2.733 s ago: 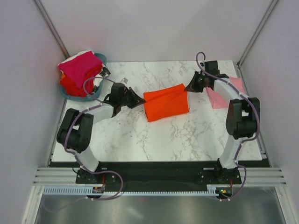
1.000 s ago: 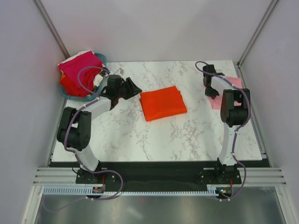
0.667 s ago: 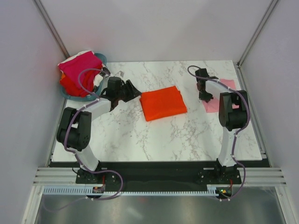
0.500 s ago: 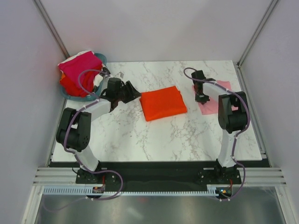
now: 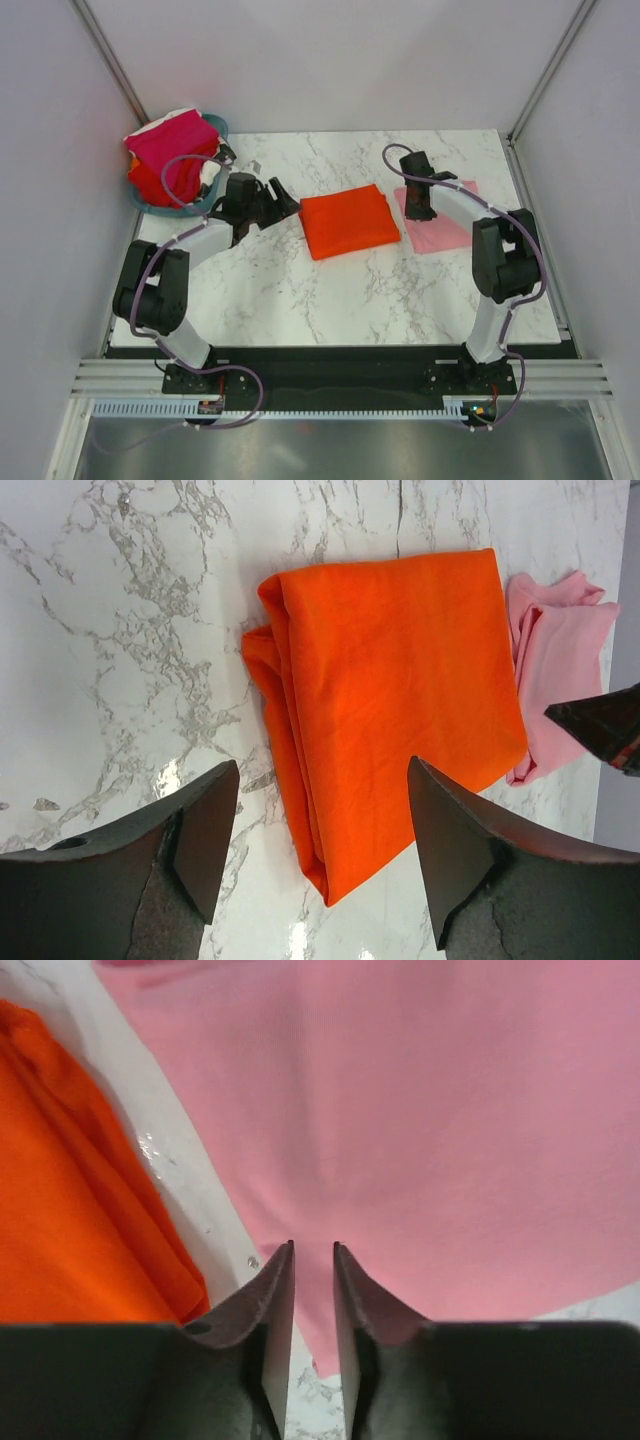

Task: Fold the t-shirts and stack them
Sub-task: Neatly place the folded tshirt to the corner

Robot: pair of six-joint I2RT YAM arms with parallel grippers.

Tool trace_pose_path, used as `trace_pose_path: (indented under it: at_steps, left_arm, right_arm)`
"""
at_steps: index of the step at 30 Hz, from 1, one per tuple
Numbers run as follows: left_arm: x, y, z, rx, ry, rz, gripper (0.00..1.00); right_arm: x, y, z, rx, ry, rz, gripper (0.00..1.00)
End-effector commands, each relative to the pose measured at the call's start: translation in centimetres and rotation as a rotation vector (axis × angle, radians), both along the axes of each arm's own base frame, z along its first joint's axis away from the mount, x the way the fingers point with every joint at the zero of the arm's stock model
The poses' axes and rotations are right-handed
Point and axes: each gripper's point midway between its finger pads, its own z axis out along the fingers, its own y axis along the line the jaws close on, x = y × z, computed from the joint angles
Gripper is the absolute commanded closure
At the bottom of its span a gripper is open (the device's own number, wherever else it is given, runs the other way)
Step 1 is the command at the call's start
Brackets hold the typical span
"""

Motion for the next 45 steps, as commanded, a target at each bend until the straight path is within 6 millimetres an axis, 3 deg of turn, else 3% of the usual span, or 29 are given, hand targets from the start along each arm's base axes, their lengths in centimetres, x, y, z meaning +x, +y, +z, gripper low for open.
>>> trace_pose_path:
  at_steps: [1,2,5,8,12,17,21,28,33,42,45]
  left_arm:
    - [0.1,0.8,1.7,0.037,-0.072,-0.004,0.24]
    - [-0.1,0.7,1.7,0.034,-0.067,-0.009,0.24]
    - [-0.5,0.7,1.3,0.032,-0.058,-0.01,0.24]
    - [-0.8,0.3,0.8,0.021,-0.049,-0.032,0.26]
    - [-0.5,-0.6,0.6,-0.002,-0.059,-0.05,0.28]
    - [0.2,-1.1,-0.6,0.005,-0.035,-0.03,0.3]
    - [0.7,-2.3,-1.2,0.015,-0.028,-0.04,0.3]
    - [1.4,-2.9,-2.9,0.043,0.001,-0.004,0.28]
    - [2.0,-3.0,-3.8,0.041,0.021,0.009,0.29]
    - [2.6,-3.4,-4.1,0.035,0.029,0.011,0.31]
    - [2.8,-3.4,-4.2,0.034,0.03,0.014,0.32]
  right_arm:
    - [2.5,0.3,6.7,0.074,-0.217,-0.022,0.69]
    - [3.0,0.9,7.6,0.108,-0.249,-0.01,0.57]
    - [4.3,2.8,10.0,0.219,-0.326,0.034,0.46]
    - [5.6,4.9,10.7,0.316,-0.353,0.09,0.38]
    - [6.5,7.4,9.5,0.42,-0.343,0.166,0.32]
    - [7.9,9.6,8.1,0.534,-0.325,0.215,0.39]
    - [8.7,9.5,5.3,0.555,-0.274,0.197,0.38]
    - [9.6,8.3,2.6,0.566,-0.234,0.166,0.34]
    - [9.9,8.3,0.4,0.636,-0.189,0.154,0.42]
    - [9.9,9.3,-1.7,0.747,-0.147,0.161,0.43]
    - [9.8,9.3,-2.4,0.759,-0.128,0.153,0.53]
